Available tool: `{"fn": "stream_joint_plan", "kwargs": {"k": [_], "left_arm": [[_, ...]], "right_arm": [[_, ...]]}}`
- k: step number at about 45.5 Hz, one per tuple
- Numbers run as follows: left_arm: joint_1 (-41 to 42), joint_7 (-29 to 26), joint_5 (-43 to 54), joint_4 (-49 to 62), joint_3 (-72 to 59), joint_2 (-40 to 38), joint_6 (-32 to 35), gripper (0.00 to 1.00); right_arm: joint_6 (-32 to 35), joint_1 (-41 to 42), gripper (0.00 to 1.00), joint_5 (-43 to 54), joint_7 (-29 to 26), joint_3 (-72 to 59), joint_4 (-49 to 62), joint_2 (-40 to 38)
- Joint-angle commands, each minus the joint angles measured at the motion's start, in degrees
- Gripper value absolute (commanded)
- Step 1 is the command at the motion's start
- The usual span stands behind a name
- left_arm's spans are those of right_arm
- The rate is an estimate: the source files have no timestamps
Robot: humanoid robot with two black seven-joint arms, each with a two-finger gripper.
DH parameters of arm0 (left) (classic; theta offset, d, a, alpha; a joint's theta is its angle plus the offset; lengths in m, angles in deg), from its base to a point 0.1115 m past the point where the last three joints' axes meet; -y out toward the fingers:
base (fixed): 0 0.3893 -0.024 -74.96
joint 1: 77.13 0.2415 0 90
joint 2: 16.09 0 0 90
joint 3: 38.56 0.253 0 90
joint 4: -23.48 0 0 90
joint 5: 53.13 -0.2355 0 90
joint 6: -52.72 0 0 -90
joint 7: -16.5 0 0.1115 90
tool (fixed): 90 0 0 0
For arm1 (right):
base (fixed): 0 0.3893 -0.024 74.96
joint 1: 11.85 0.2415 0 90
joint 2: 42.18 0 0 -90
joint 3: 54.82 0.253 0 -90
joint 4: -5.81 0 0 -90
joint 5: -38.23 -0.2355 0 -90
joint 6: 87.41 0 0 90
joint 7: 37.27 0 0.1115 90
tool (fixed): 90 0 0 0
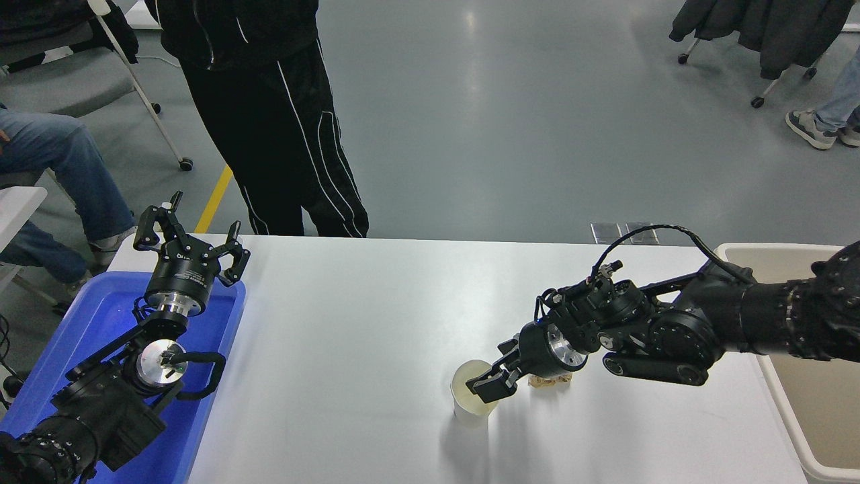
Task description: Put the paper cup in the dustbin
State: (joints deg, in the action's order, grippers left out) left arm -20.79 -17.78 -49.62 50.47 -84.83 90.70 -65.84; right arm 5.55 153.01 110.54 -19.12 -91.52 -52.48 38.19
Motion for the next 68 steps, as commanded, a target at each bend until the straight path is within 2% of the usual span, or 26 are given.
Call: {"fn": "stream_joint_plan", "kwargs": {"k": [1, 8, 39, 51, 68], "left_arm": [[0.0, 0.0, 0.0, 0.0, 0.0, 0.0, 0.0, 1.0], [0.0, 0.0, 0.0, 0.0, 0.0, 0.0, 0.0, 1.0], [0.0, 0.0, 0.0, 0.0, 0.0, 0.0, 0.0, 1.0], [0.0, 0.0, 0.0, 0.0, 0.0, 0.0, 0.0, 1.0], [0.0, 0.0, 0.0, 0.0, 0.0, 0.0, 0.0, 1.0]], "right_arm": [[-0.1, 0.0, 0.35, 0.0, 0.7, -0.8, 1.0, 0.8], [-0.1, 0.6, 0.0, 0.0, 0.8, -0.8, 0.8, 0.8], [0.4, 2.3, 0.0, -0.5, 1.0, -0.8, -0.2, 0.1], [2.8, 11.8, 0.0, -1.8, 0.8, -0.9, -7.3, -5.8], [6.2, 29.8, 0.0, -8.1, 0.8, -5.2, -20.1, -14.0]]}}
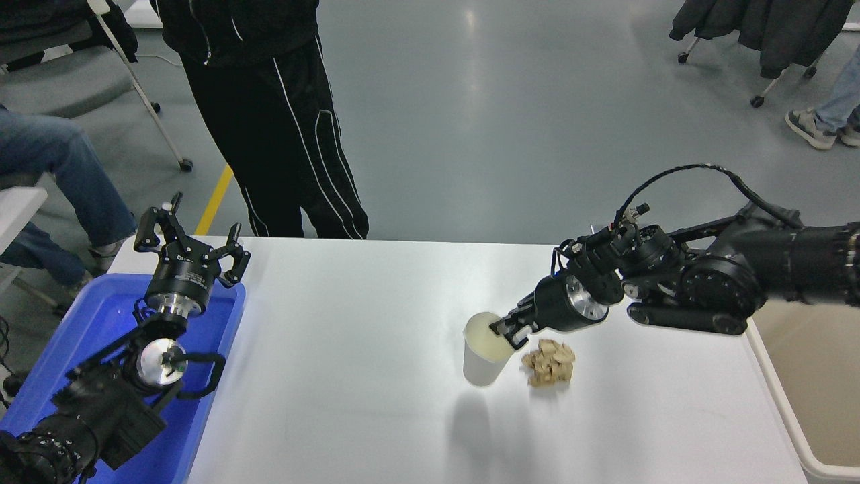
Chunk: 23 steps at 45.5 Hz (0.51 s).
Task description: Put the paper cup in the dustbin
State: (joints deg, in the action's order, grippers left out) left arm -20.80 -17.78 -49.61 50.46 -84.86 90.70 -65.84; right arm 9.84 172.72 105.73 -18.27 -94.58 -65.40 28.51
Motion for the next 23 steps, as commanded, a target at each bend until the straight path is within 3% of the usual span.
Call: {"fn": "stream_joint_plan", "kwargs": {"k": [1, 12, 23], "left_arm": [[0.0, 0.0, 0.0, 0.0, 0.0, 0.0, 0.0, 1.0], [0.0, 0.0, 0.0, 0.0, 0.0, 0.0, 0.0, 1.0], [0.0, 0.0, 0.0, 0.0, 0.0, 0.0, 0.0, 1.0]], "right_arm": [[2.1, 11.0, 0.0, -3.5, 0.0, -2.2, -7.7, -4.6], [3.5, 17.0, 0.0, -5.3, 0.0, -3.6, -10.8, -6.4], [3.7, 16.3, 0.0, -5.0, 0.1, -4.4, -10.4, -7.0]]}}
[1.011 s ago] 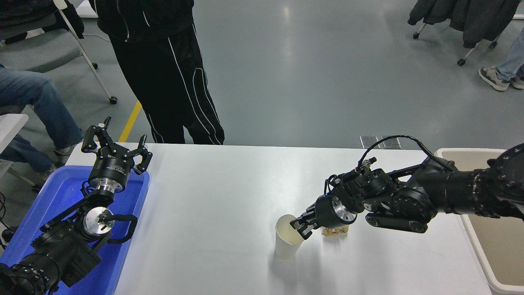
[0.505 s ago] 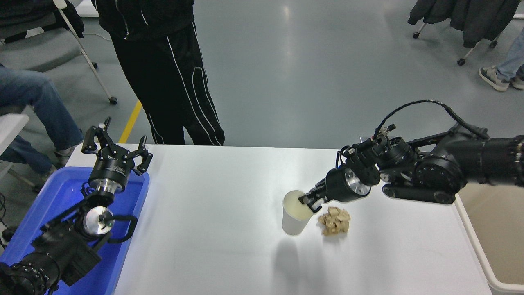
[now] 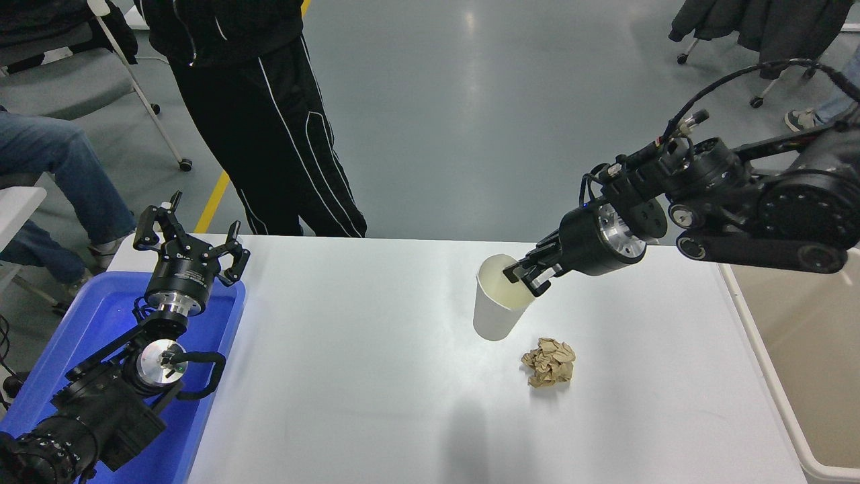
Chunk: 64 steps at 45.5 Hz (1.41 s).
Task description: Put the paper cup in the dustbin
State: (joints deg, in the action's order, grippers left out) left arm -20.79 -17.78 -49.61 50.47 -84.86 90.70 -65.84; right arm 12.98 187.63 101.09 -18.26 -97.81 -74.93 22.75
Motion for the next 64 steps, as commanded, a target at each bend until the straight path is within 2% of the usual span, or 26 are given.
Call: {"fn": "stream_joint_plan", "kwargs": {"k": [1, 6, 14, 22, 31, 48, 64], "left_arm": [[0.0, 0.0, 0.0, 0.0, 0.0, 0.0, 0.0, 1.0], [0.0, 0.0, 0.0, 0.0, 0.0, 0.0, 0.0, 1.0], [0.0, 0.0, 0.0, 0.0, 0.0, 0.0, 0.0, 1.0], [0.0, 0.0, 0.0, 0.0, 0.0, 0.0, 0.0, 1.0], [0.0, 0.0, 0.0, 0.0, 0.0, 0.0, 0.0, 1.0], [0.0, 0.0, 0.0, 0.0, 0.0, 0.0, 0.0, 1.0], [0.0, 0.0, 0.0, 0.0, 0.0, 0.0, 0.0, 1.0]], "right_arm": [[0.5, 1.3, 0.0, -0.4, 0.1, -1.6, -0.6, -1.5], [0.4, 0.0, 0.0, 0.0, 0.1, -2.5, -0.5, -4.5], [0.3, -1.2, 0.0, 0.1, 0.1, -2.1, 1.5, -13.9], [0.3, -5.7, 0.0, 0.2, 0.1, -1.7, 4.4, -24.7], [0.3, -11.6, 0.0, 0.2, 0.2, -1.7, 9.3, -32.0], [-0.1, -26.6, 0.0, -1.6, 0.1, 6.6, 21.1, -36.9], [-0.2, -41.5, 0.0, -12.2, 3.3, 10.4, 38.8, -34.0]]}}
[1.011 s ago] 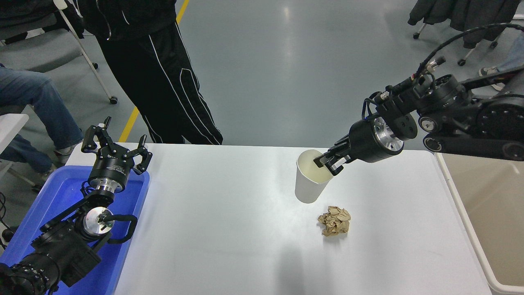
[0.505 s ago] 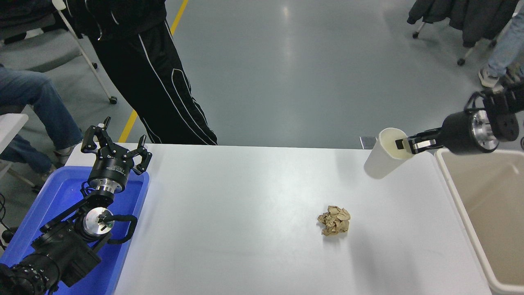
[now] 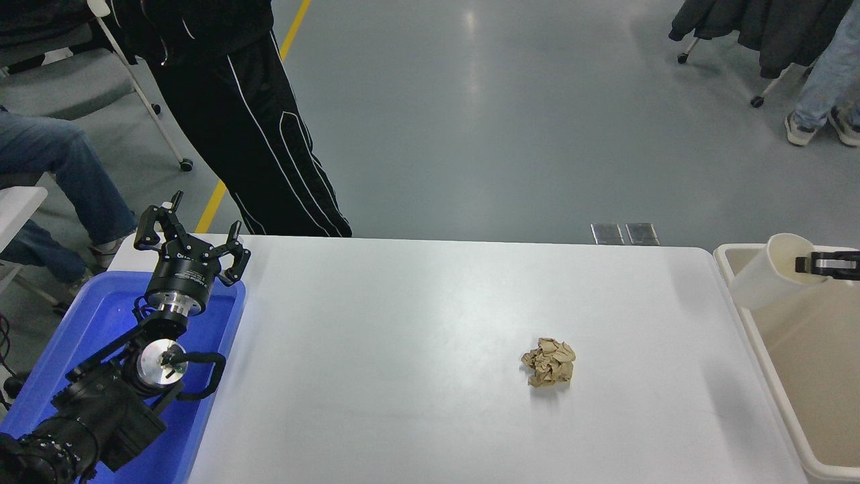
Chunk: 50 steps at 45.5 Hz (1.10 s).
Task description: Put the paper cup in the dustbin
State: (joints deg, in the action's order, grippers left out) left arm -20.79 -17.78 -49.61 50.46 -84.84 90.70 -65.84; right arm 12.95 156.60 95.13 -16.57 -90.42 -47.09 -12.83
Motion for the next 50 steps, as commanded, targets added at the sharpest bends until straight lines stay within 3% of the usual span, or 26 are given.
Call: {"fn": "stream_joint_plan", "kwargs": {"k": [1, 14, 22, 33, 50], "left_arm": [[0.0, 0.0, 0.0, 0.0, 0.0, 0.0, 0.0, 1.0], [0.0, 0.0, 0.0, 0.0, 0.0, 0.0, 0.0, 1.0], [0.0, 0.0, 0.0, 0.0, 0.0, 0.0, 0.0, 1.0], [0.0, 0.0, 0.0, 0.0, 0.0, 0.0, 0.0, 1.0], [0.0, 0.0, 0.0, 0.0, 0.0, 0.0, -0.1, 1.0]], "right_arm": [[-0.2, -11.6, 0.0, -6.9, 1.6, 3.3, 11.9, 2.0], [-0.1, -24.5, 0.0, -17.7, 1.4, 7.4, 27.6, 10.8], [0.6, -34.3, 0.0, -26.1, 1.4, 7.3, 45.0, 19.6], [-0.1, -38.8, 0.0, -29.6, 0.2, 7.7, 49.1, 23.7], [-1.6, -42.0, 0.0, -37.3, -6.7, 12.7, 54.6, 29.8]]}}
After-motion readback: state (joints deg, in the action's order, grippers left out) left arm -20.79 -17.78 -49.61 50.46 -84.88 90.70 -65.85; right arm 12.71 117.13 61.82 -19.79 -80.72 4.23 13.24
